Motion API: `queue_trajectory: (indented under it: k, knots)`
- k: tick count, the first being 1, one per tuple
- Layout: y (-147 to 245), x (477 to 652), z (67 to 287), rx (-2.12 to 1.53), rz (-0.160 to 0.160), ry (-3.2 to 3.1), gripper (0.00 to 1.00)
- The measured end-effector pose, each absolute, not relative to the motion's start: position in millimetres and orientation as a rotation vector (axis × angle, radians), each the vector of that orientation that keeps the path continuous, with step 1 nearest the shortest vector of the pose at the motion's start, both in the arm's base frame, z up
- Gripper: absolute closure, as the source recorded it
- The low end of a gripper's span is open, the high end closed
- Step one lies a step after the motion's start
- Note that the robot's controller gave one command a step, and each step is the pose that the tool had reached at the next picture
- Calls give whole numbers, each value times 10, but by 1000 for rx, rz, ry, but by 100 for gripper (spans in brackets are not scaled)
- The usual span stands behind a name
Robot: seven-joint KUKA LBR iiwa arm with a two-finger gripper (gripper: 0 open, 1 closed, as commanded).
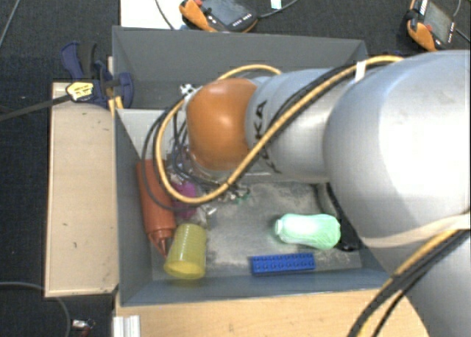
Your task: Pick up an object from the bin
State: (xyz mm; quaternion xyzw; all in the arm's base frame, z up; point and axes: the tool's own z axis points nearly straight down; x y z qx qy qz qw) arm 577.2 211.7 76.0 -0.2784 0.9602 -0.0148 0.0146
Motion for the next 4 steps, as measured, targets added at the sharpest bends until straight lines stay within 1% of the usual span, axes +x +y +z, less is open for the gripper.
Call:
queue_trajectory:
  k: [1,2,3,4]
  knots:
    - [2197,5850,717,-706,-48,3038,100]
    - [2200,5847,715,-705,-47,3039,100]
    - [2410,5656,721,-676,-52,3037,100]
    - [2508,5755,745,-628,-55,3047,100]
